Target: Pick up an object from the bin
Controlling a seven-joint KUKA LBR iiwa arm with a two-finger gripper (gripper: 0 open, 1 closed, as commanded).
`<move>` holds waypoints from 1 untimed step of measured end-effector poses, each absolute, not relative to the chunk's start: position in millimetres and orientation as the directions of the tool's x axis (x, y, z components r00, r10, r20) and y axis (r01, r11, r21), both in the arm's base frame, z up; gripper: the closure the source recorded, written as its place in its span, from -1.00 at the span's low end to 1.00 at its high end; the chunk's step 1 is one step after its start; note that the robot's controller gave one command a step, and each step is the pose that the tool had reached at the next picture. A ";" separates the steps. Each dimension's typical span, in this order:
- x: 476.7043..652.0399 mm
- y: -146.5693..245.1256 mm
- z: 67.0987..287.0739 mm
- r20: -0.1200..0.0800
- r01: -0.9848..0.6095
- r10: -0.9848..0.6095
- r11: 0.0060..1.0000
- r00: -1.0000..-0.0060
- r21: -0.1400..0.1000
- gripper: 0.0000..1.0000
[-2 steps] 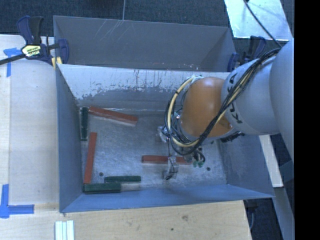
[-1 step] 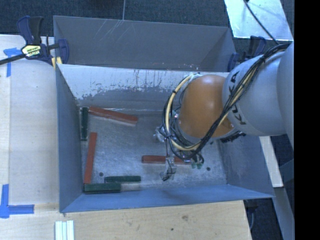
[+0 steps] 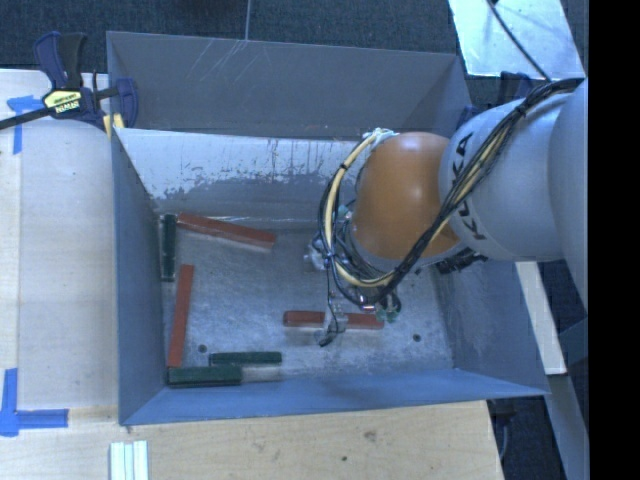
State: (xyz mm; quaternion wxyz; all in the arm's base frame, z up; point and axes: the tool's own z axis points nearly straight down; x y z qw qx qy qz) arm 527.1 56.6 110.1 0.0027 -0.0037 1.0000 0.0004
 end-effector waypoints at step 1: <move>522.9 54.3 68.6 0.001 0.089 0.089 0.996 -0.996 0.000 -1.00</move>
Offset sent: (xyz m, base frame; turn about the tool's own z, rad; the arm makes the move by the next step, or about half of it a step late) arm -0.0041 -0.0015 -0.0401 0.0964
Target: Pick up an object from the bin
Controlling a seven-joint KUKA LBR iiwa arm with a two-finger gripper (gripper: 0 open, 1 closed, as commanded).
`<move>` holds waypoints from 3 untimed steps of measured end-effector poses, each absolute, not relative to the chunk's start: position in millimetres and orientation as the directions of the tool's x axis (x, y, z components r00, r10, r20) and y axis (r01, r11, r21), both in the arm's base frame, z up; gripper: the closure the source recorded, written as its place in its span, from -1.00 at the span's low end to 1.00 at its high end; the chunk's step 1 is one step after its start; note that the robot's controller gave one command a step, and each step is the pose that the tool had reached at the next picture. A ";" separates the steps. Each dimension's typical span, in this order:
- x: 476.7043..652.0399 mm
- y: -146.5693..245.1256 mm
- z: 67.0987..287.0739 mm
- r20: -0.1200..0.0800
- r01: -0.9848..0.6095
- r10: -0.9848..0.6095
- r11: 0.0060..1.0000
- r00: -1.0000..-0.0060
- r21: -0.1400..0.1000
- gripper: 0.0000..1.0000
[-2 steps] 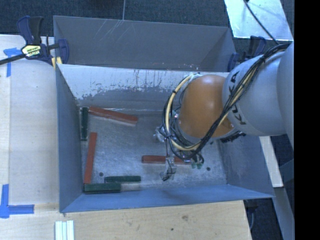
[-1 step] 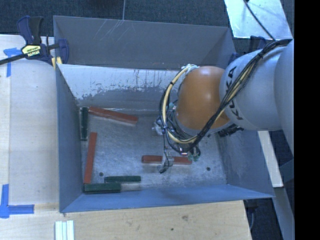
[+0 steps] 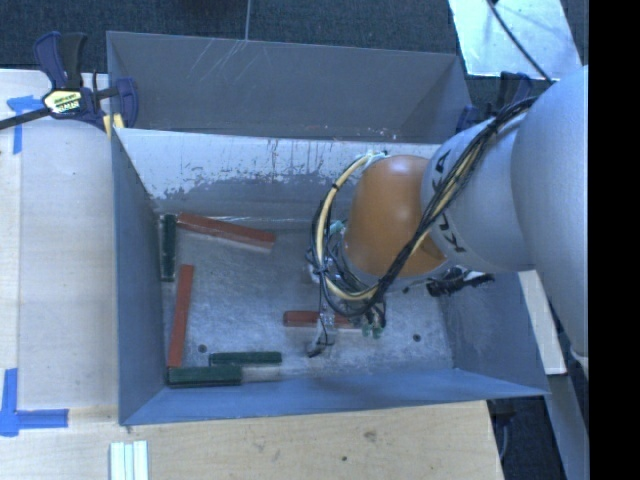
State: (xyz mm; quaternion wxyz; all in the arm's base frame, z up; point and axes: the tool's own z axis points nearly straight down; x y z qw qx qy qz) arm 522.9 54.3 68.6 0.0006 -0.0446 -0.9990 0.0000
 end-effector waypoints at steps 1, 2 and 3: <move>523.3 54.0 68.8 0.000 0.088 0.088 0.996 -0.996 0.000 -1.00; 524.0 54.4 69.9 -0.002 0.087 0.087 0.996 -0.996 0.000 1.00; 525.8 53.9 108.6 -0.007 0.085 0.085 0.996 -0.996 0.002 1.00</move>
Offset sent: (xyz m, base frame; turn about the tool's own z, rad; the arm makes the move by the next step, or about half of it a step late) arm 0.0000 0.0000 0.0000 0.0000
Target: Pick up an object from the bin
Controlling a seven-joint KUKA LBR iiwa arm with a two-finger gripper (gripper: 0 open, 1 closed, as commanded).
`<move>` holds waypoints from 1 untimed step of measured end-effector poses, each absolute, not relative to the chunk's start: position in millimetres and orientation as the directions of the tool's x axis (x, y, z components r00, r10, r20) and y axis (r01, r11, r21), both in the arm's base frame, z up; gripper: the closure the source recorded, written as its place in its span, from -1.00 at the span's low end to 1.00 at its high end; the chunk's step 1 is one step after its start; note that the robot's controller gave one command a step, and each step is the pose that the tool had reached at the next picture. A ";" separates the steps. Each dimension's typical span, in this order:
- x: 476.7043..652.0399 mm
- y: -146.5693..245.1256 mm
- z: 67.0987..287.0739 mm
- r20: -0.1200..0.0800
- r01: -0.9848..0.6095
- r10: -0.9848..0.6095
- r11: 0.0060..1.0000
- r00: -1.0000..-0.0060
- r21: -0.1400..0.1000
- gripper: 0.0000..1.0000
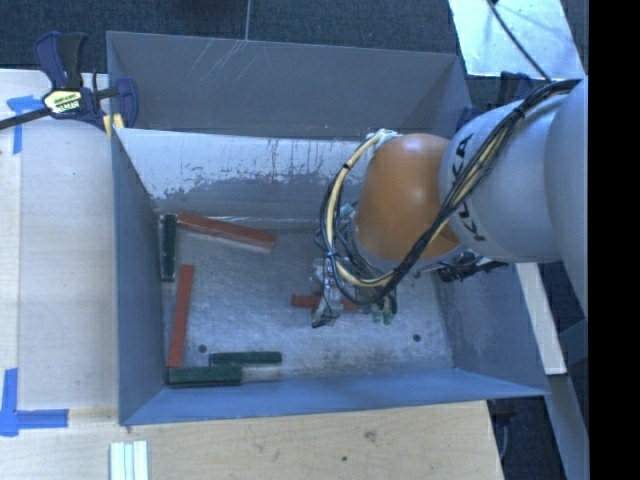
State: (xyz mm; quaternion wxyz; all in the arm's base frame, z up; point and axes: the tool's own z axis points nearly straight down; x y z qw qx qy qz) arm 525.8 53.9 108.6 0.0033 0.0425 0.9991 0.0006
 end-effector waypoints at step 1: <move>527.5 53.3 152.0 -0.007 0.083 0.083 0.997 -0.997 0.002 1.00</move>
Offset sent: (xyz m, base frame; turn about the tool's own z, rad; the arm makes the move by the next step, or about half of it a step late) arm 0.0000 0.0001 0.0406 0.0000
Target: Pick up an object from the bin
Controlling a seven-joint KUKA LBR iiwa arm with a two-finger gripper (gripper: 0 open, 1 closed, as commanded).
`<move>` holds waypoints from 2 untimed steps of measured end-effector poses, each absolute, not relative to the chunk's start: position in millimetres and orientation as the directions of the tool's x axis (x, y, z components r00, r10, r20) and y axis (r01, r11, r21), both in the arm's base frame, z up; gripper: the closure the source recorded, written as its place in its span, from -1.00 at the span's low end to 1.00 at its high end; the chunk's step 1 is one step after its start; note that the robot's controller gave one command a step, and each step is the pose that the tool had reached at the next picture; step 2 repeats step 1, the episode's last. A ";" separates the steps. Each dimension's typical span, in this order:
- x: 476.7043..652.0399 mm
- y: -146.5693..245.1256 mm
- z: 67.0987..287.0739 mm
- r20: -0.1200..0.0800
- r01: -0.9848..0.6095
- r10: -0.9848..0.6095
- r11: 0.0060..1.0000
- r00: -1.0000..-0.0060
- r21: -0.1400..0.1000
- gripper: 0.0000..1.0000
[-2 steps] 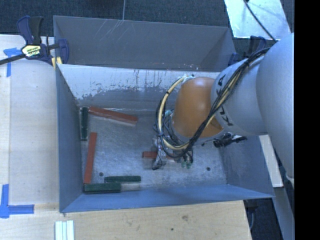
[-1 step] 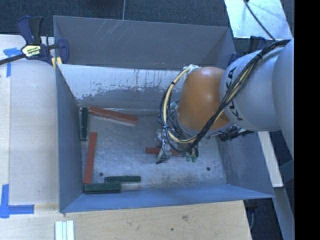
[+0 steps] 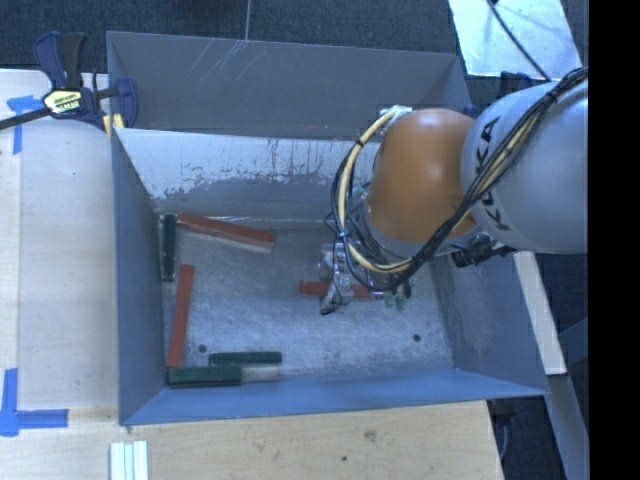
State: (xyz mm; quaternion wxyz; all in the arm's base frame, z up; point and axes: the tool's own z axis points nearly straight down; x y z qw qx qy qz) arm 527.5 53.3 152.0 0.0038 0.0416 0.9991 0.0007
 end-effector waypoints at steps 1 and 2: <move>529.6 52.4 199.0 -0.008 0.081 0.081 0.997 -0.997 0.002 1.00; 529.6 52.4 199.0 -0.008 0.081 0.081 0.997 -0.997 0.002 1.00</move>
Offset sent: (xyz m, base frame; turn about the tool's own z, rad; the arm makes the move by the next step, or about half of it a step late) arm 0.0002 -0.0001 0.0439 0.0000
